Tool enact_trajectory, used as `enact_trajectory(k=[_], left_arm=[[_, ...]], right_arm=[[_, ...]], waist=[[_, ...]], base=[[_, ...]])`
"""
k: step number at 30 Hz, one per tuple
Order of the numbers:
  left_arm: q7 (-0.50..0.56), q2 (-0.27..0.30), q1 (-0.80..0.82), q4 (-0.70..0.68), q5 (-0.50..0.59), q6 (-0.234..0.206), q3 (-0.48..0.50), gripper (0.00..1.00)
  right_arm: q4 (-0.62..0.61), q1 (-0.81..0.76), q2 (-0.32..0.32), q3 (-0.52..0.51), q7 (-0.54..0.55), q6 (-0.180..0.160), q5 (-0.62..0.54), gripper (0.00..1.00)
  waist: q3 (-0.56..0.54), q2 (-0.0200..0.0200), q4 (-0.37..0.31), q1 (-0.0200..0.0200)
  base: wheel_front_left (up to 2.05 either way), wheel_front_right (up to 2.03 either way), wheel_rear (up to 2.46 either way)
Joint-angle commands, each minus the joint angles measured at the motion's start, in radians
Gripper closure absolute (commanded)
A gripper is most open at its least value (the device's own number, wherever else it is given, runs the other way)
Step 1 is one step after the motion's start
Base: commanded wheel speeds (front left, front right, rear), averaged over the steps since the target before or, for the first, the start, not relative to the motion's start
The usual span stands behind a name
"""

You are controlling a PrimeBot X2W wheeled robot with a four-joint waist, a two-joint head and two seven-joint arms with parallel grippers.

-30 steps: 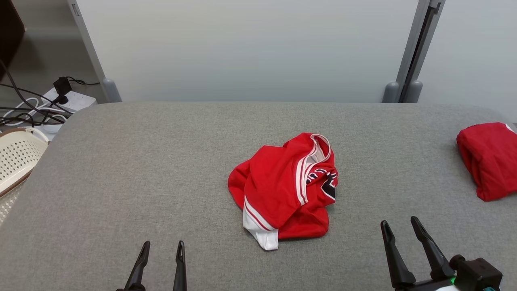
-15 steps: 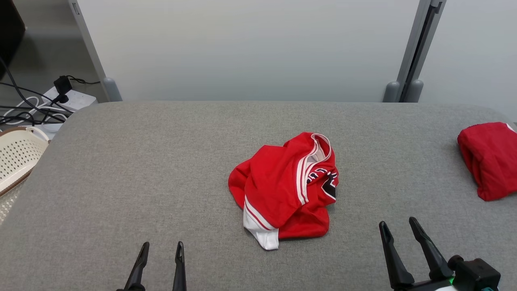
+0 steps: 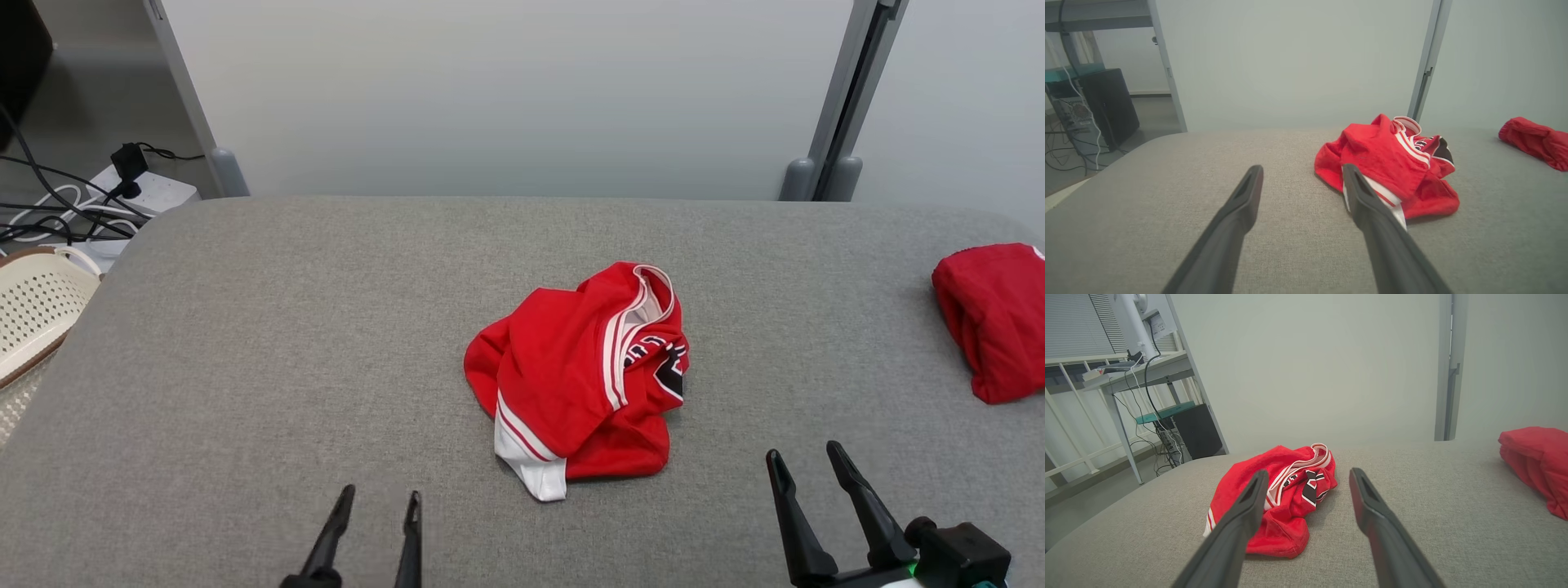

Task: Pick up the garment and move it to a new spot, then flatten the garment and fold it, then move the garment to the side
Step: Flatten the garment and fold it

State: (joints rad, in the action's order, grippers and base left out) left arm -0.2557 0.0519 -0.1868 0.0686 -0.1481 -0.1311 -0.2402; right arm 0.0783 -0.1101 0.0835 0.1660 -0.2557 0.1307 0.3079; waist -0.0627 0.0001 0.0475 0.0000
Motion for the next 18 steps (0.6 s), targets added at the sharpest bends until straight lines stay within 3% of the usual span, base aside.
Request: enact_trajectory(k=[1,11,18], left_arm=[[-0.006,-0.002,0.072,-0.009,0.012,0.014,0.002,0.00],[-0.006,-0.002,0.221,0.182,0.032,0.082,-0.256,0.00],[-0.006,-0.002,0.354,0.314,0.022,0.076,-0.427,0.00]], right_arm=[[-0.020,0.033,0.017,0.023,-0.006,0.000,0.005,0.00],[0.002,0.047,0.025,0.035,-0.006,0.000,0.024,0.00],[0.001,0.081,0.045,0.057,-0.006,0.000,0.036,0.00]], waist=[[0.007,-0.0001,0.001,0.0000],[0.049,-0.0001,-0.006,0.0000],[0.097,-0.0001,-0.031,0.0000]], base=[[0.00,0.00,0.00],[0.00,0.00,0.00],[0.00,0.00,0.00]])
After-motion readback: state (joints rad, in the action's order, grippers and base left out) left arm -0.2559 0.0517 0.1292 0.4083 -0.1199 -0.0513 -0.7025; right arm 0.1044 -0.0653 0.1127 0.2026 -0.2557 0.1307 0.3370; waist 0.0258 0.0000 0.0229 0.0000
